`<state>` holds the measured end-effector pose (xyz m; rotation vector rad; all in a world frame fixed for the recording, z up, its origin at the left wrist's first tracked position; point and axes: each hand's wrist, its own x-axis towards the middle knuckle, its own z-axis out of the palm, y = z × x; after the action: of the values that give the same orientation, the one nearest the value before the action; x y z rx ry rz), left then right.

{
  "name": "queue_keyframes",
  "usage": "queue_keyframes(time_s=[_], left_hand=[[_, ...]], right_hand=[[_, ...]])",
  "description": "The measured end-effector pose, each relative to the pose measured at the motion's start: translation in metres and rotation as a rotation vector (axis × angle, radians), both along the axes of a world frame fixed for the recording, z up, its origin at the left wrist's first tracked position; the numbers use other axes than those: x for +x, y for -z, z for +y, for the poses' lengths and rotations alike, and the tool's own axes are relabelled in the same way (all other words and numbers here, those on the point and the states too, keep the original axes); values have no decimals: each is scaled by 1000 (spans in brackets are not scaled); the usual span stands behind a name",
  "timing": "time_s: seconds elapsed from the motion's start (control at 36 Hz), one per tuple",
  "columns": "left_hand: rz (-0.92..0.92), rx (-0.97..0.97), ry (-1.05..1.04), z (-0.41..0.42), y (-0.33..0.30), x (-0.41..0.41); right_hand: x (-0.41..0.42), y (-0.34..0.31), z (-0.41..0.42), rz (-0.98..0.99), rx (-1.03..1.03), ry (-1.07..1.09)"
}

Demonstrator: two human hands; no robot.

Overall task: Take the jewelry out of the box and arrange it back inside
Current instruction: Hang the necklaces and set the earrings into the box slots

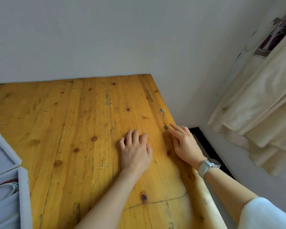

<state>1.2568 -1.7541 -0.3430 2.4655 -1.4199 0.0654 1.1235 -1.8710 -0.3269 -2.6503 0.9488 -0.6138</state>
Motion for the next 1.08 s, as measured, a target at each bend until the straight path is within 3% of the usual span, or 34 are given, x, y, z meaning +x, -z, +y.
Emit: queue_keyframes(time_s=[0.11, 0.31, 0.44, 0.64, 0.78, 1.08], left_hand=[[102, 23, 53, 3, -6, 6], [163, -356, -67, 61, -21, 25], [155, -207, -258, 132, -15, 51], [141, -7, -276, 172, 1, 61], [45, -49, -286, 172, 5, 57], [36, -34, -281, 171, 4, 56]], right_hand=[[-7, -10, 20, -59, 48, 53], [2, -11, 84, -156, 186, -26], [42, -4, 134, -165, 279, -118], [89, 3, 169, -57, 302, -80], [103, 1, 171, -27, 275, 11], [107, 4, 171, -85, 192, -89]])
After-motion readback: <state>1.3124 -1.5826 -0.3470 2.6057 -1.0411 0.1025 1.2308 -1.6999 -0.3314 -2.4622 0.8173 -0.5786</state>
